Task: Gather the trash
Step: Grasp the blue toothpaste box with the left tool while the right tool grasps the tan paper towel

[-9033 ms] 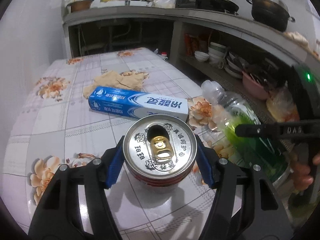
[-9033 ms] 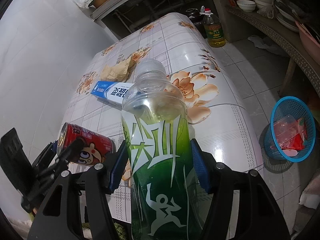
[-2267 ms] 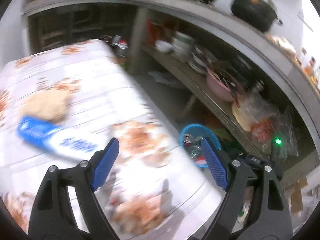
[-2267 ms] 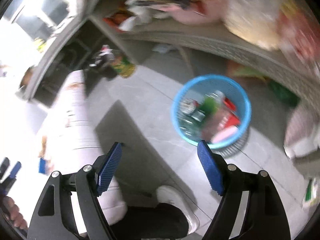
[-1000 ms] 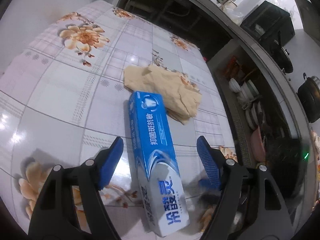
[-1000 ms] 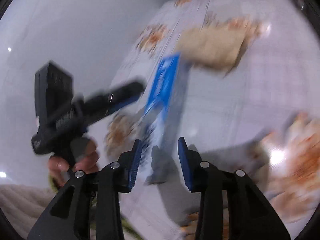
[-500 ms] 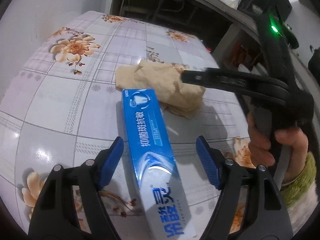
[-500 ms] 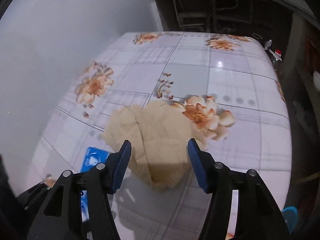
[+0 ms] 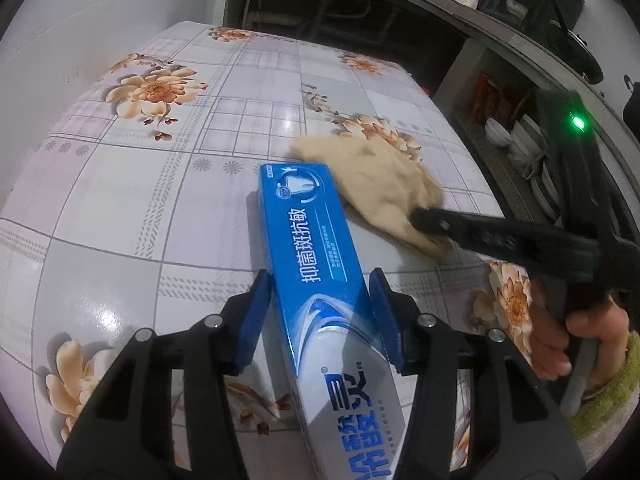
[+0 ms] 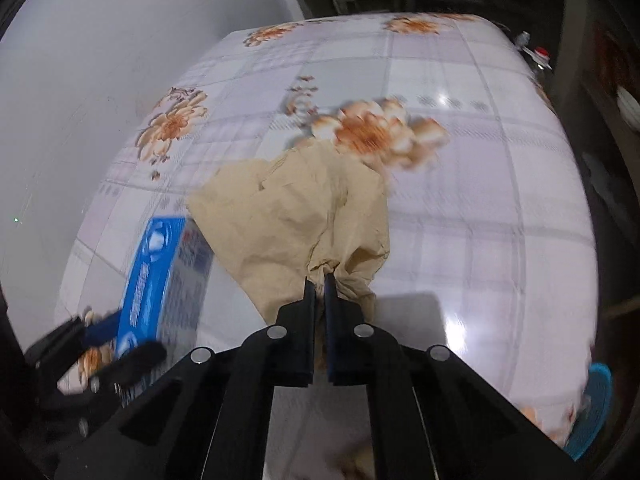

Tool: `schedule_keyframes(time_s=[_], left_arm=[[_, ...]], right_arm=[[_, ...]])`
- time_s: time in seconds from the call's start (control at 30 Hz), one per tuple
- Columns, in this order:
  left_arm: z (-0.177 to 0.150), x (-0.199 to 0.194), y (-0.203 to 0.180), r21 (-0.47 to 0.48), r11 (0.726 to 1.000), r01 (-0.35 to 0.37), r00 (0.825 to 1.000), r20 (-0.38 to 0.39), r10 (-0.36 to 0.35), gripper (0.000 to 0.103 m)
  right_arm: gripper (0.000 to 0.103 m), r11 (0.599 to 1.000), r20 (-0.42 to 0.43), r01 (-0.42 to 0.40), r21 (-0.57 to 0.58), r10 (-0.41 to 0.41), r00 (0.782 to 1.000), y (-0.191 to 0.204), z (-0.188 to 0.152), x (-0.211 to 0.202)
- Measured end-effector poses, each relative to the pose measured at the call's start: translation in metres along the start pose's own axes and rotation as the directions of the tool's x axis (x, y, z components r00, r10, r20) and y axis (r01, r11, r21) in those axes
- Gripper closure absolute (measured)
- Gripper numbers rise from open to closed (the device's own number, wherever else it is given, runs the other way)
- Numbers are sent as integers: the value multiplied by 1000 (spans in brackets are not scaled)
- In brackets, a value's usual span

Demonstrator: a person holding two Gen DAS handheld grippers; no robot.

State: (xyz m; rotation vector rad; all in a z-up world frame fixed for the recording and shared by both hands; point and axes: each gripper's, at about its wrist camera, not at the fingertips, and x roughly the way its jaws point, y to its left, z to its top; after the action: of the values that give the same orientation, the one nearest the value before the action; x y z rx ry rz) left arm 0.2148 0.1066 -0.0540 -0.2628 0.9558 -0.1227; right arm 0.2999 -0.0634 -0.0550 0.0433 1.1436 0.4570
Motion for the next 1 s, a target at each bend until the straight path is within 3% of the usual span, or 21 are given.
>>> schedule_keyframes(time_s=[0.37, 0.47, 0.53, 0.6, 0.7, 0.77, 0.87, 1.0], left_arm=[[-33, -26, 6, 56, 997, 55, 998, -42, -53, 55], [-39, -29, 6, 60, 997, 54, 998, -34, -52, 55], [-40, -30, 6, 53, 997, 51, 998, -33, -49, 55], [-40, -31, 6, 48, 998, 46, 998, -35, -44, 55], [-40, -32, 5, 49, 998, 41, 998, -40, -39, 55], [-40, -32, 5, 45, 998, 40, 998, -43, -38, 55], [-40, -32, 6, 38, 998, 43, 998, -41, -41, 55], [-40, -32, 6, 33, 998, 48, 998, -42, -47, 55]], right_arm=[[99, 996, -44, -23, 85, 27, 999, -29, -122, -65], [96, 995, -4, -10, 98, 10, 1000, -31, -140, -82], [87, 992, 56, -17, 122, 10, 998, -32, -146, -95], [54, 990, 123, -28, 141, 11, 992, -31, -148, -105], [33, 993, 171, 33, 110, -52, 984, -23, -143, -105], [26, 991, 163, 87, 105, -104, 981, -18, -136, -95], [26, 994, 124, 66, 93, -77, 989, -11, -129, -75], [26, 988, 107, 137, 71, -144, 984, -1, -125, -56]])
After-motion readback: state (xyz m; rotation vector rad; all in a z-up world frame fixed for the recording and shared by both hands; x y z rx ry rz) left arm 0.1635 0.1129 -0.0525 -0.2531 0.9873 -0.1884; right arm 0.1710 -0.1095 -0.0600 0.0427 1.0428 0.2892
